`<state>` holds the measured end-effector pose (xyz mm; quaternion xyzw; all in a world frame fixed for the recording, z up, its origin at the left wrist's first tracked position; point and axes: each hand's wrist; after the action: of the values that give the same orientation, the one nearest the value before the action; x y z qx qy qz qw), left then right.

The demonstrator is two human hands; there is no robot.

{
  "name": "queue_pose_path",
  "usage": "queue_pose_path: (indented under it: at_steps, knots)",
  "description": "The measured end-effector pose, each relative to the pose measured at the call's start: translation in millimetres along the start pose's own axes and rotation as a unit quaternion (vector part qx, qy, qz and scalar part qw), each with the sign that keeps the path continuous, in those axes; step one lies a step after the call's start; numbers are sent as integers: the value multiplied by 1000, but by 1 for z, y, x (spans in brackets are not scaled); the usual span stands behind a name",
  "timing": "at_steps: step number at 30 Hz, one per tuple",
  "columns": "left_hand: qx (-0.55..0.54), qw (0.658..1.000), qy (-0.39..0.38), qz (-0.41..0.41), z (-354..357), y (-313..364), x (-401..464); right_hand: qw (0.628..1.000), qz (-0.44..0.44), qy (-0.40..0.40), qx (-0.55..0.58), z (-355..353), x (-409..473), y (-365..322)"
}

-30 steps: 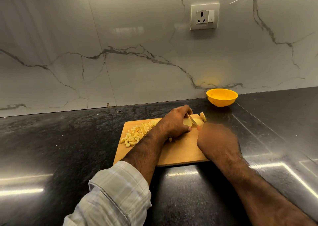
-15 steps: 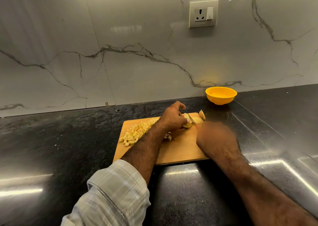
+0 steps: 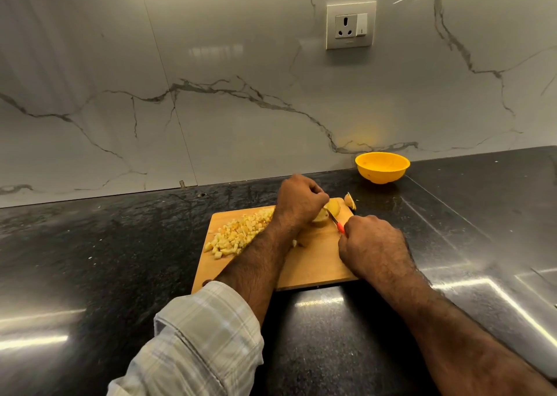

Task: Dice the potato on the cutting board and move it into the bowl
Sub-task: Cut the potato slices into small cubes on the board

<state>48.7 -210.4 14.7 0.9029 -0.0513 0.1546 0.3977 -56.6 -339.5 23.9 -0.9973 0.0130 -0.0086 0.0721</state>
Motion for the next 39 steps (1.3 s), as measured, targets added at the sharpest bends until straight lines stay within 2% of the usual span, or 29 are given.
queue_pose_path:
  at_steps: [3, 6, 8, 12, 19, 24, 28, 33, 39]
  knots:
    - [-56, 998, 28, 2, -15, -3, 3, 1000, 6, -2, 8, 1, -1, 1]
    - [-68, 997, 10, -18, -29, -13, 1, 998, -2, 55, 28, 6, -3, 5]
    - [-57, 998, 10, -21, -37, -22, -3, 995, -17, 87, 43, 6, -6, 5]
    - [-10, 1000, 7, -19, -43, -35, -14, 995, -62, 73, 43, 6, -12, -4]
    - [27, 999, -27, -33, -39, -38, -16, 987, -39, 141, 61, 6, -17, -1]
    - [123, 990, -58, -45, -32, -33, -16, 993, -57, 82, 66, 7, -17, -10]
    - [128, 990, -52, -39, -28, -30, -17, 996, -42, 37, 64, 9, -16, -17]
    - [127, 990, -37, -42, -23, -27, -16, 998, -33, 33, 51, 10, -19, -23]
    - [137, 989, -25, -60, -23, -25, -16, 999, -28, -28, 13, 1, -21, -29]
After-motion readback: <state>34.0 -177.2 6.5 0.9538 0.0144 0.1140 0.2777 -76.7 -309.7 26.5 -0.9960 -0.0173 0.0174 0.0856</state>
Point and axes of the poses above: each hand's wrist, its own x-axis towards the middle knuckle, its own z-axis out of the palm, y = z × x, and after that the axes turned 3 degrees about -z, right-handed
